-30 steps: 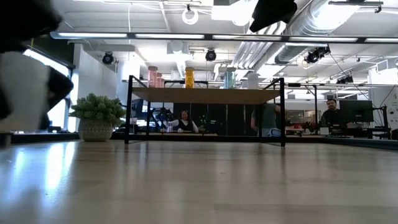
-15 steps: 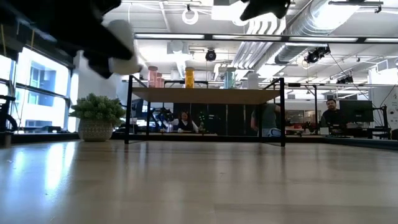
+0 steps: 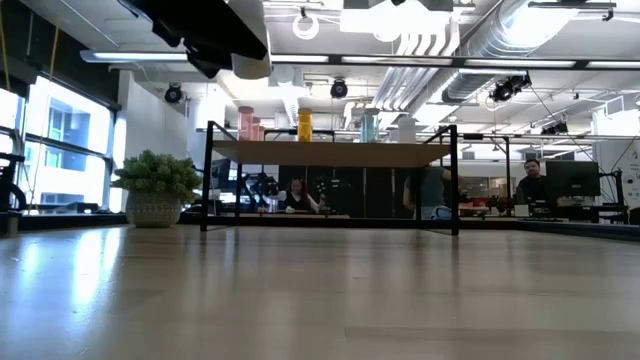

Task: Pick and place medicine bottles onto shelf by color
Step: Put the white pill bottle on the shelf aligned with the other white pill bottles

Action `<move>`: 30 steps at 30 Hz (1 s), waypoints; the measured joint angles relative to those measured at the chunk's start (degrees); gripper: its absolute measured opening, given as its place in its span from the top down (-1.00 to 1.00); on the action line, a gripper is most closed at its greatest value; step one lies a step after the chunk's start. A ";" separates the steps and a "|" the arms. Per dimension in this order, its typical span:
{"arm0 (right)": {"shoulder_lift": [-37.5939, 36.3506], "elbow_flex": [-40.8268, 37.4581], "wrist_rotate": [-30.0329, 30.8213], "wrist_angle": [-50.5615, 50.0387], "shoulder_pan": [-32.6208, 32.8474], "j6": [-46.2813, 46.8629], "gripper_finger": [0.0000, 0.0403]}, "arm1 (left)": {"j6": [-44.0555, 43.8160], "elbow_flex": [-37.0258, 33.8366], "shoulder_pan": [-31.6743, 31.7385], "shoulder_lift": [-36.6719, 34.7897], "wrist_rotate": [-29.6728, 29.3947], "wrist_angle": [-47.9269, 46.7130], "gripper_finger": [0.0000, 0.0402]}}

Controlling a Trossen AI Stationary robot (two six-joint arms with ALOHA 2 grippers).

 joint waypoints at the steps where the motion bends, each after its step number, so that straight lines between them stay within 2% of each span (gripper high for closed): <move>1: 0.34 -0.01 -0.47 1.05 0.00 -0.34 -0.02 | 0.00 0.35 0.00 0.00 0.00 -1.00 0.28; 10: 6.12 -0.03 -0.94 4.79 0.15 -1.58 -0.02 | -4.97 0.54 -0.14 0.91 1.47 -6.52 0.28; 15: 10.06 -0.03 -1.12 8.05 0.15 -1.60 -0.02 | -5.35 0.56 -0.28 2.98 4.61 -6.08 0.28; 30: 18.15 -0.03 -4.25 14.80 0.13 -1.53 -0.02 | -5.56 0.54 -0.24 9.80 4.98 -2.16 0.28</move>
